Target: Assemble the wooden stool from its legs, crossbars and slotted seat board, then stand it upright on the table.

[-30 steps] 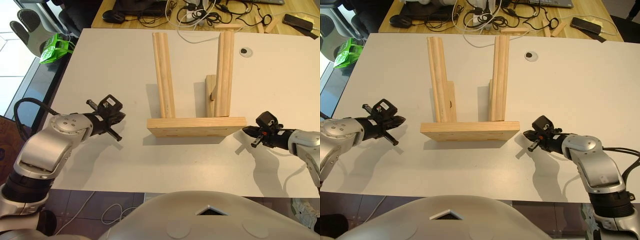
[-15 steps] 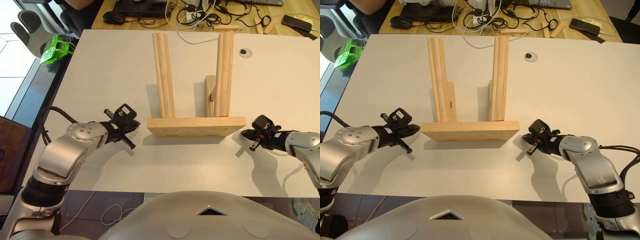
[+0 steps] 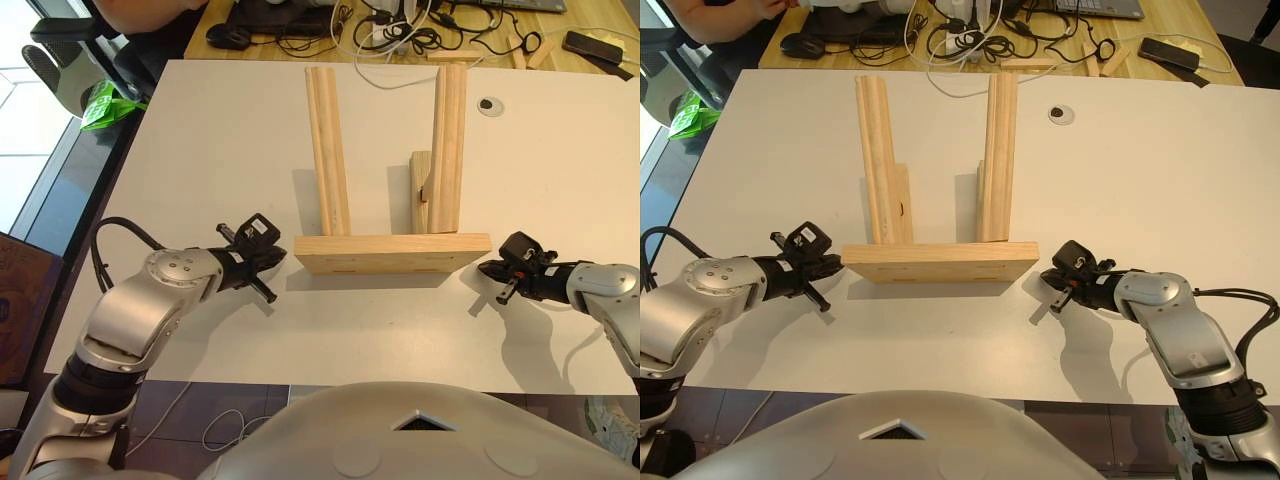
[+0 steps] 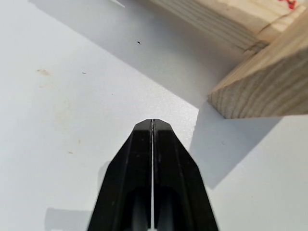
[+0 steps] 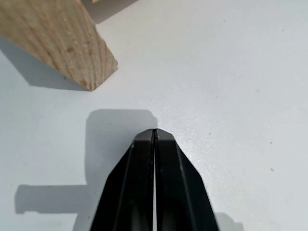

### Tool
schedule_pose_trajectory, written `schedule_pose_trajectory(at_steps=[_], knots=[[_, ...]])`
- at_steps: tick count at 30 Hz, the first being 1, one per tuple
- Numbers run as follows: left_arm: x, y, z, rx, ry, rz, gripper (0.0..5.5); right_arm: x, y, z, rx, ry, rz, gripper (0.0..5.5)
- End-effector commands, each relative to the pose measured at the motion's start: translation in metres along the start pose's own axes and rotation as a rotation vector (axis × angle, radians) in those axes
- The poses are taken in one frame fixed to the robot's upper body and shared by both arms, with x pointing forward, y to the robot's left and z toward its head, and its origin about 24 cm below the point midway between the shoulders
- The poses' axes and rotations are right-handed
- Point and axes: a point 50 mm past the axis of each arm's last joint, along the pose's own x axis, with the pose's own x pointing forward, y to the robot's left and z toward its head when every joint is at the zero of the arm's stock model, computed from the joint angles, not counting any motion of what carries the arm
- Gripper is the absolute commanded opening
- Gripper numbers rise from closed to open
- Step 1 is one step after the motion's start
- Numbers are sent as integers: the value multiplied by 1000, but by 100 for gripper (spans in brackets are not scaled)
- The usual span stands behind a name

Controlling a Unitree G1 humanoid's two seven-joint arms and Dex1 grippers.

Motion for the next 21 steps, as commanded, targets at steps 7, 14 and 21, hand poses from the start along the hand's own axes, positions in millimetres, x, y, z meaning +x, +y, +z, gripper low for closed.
schedule_pose_trajectory(at_steps=[7,14,21], knots=[[3,-6,3,3,-16,-23,3,1,1,-8,1,57,30,0],[3,-4,2,12,0,-11,3,1,-2,-10,4,63,8,0],[3,-5,4,16,-15,-15,3,3,-2,-12,0,68,5,0]])
